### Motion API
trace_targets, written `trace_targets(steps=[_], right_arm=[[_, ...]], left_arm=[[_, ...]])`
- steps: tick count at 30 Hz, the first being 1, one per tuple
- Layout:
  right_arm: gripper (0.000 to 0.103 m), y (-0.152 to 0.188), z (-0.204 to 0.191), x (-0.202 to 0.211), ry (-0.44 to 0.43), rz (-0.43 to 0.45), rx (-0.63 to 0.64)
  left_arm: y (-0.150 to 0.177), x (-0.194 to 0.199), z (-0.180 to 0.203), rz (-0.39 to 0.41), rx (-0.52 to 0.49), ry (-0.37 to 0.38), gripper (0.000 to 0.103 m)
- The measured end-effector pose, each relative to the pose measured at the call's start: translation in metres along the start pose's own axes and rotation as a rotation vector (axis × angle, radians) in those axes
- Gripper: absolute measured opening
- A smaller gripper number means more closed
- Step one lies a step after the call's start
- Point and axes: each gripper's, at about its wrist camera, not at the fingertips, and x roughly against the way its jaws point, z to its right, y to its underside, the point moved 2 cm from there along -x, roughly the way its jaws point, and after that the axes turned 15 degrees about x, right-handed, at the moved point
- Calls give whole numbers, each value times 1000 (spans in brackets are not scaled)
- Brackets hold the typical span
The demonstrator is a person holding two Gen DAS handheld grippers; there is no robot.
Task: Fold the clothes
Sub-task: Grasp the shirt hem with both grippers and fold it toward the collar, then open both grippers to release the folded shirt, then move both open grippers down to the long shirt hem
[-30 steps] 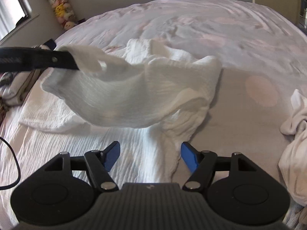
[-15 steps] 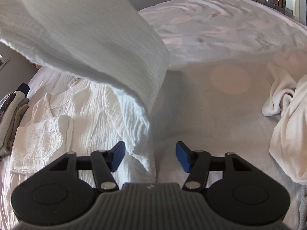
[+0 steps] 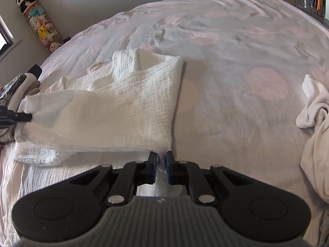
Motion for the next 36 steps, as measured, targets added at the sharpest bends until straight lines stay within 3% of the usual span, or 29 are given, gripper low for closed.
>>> trace_targets(steps=[4, 9, 13, 17, 21, 24, 26, 31, 36], right_arm=[[11, 0, 1, -2, -3, -13, 9], [13, 1, 3, -7, -1, -33, 17], [28, -1, -1, 6, 39, -30, 57], [38, -5, -5, 18, -9, 20, 63], [37, -8, -17, 17, -53, 30, 87], [36, -10, -28, 17, -54, 50, 112], [28, -11, -32, 19, -58, 82, 116], [28, -13, -33, 17, -65, 165, 60], [29, -10, -38, -6, -44, 91, 77]], left_arm=[[4, -19, -32, -17, 92, -36, 11], [1, -14, -44, 18, 96, -106, 16], [5, 7, -37, 70, 54, -140, 17], [20, 29, -11, 116, -1, -77, 18], [52, 31, 24, 63, -102, 19, 18], [81, 21, 42, 25, -181, 28, 18], [93, 10, 48, 8, -187, 39, 18], [113, -16, 55, -15, -168, 73, 18], [126, -30, 53, -37, -158, 68, 18]])
